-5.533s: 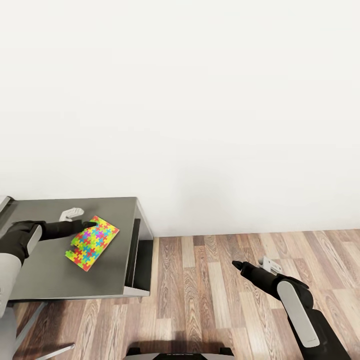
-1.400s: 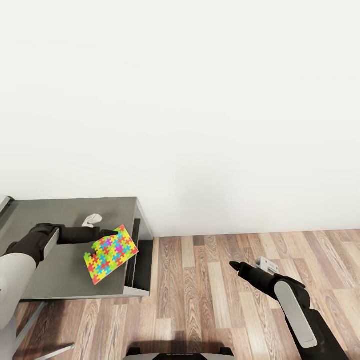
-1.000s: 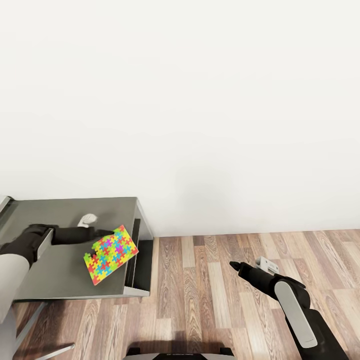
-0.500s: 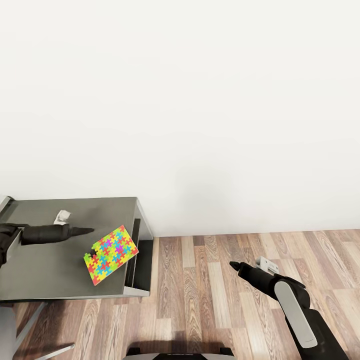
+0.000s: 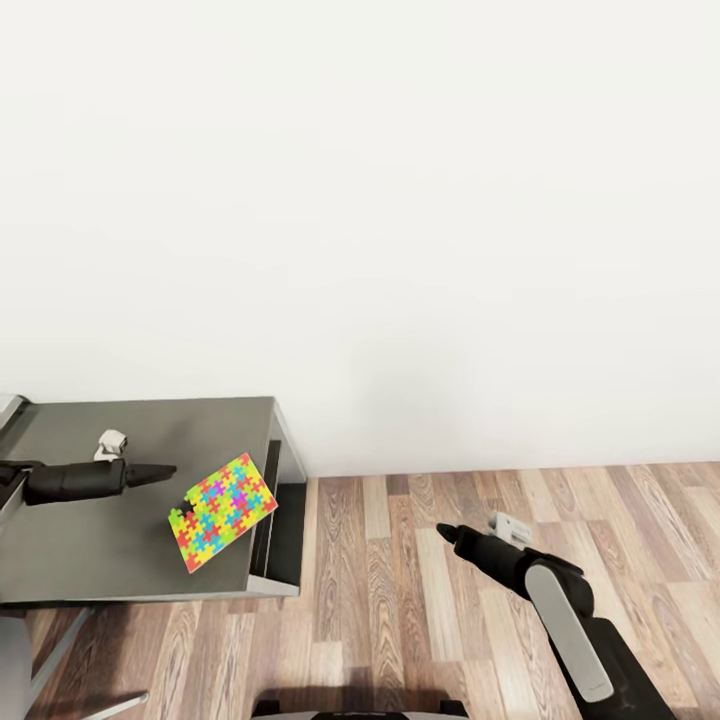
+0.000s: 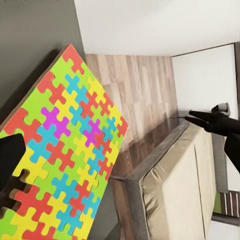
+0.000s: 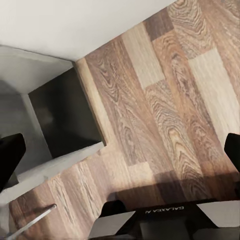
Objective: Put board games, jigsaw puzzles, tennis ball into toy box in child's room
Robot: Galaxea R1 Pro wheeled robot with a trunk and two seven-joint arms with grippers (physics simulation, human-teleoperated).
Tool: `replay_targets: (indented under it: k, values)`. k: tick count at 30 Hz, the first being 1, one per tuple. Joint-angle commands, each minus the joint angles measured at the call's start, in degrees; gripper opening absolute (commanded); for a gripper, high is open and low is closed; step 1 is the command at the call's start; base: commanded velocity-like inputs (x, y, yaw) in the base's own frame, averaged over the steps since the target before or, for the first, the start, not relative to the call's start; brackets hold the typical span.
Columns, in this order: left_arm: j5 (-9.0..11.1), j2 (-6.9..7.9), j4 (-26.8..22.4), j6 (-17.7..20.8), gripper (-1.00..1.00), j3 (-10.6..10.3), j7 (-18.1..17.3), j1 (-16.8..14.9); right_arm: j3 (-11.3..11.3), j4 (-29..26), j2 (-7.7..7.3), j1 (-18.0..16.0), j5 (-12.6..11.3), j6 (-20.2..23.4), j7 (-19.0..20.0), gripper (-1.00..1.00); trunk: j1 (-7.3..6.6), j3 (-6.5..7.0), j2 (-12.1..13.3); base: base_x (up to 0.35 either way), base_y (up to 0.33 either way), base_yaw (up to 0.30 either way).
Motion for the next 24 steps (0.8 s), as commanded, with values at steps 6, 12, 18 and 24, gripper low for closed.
replay_targets:
  k: [6, 12, 18, 24]
  values:
    - [-0.27, -0.41, -0.09, 0.69, 1.0, 0.33, -0.3, -0.03, 2.51, 0.23, 4.55, -1.67, -0.85, -0.08, -0.55, 1.0, 0.03, 0.48, -0.09, 0.0, 0.0, 0.0]
    - [-0.27, -0.47, -0.1, 0.69, 1.0, 0.31, -0.3, -0.03, 2.78, 0.38, 5.79, -2.41, -1.24, 0.44, -0.4, 1.0, 0.03, 1.04, -0.09, 0.0, 0.0, 0.0]
    - [-0.27, -0.47, -0.1, 0.65, 1.0, 0.24, -0.3, -0.03, 2.75, 0.34, 5.96, -2.5, -1.51, 2.26, 1.06, 1.0, 0.03, 1.6, -0.09, 0.0, 0.0, 0.0]
    - [-0.27, -0.41, -0.1, 0.61, 1.0, 0.23, -0.3, -0.03, 2.74, 0.34, 6.4, -2.54, -1.62, 3.54, 5.24, 1.0, 0.03, 2.17, -0.09, 0.0, 0.0, 0.0]
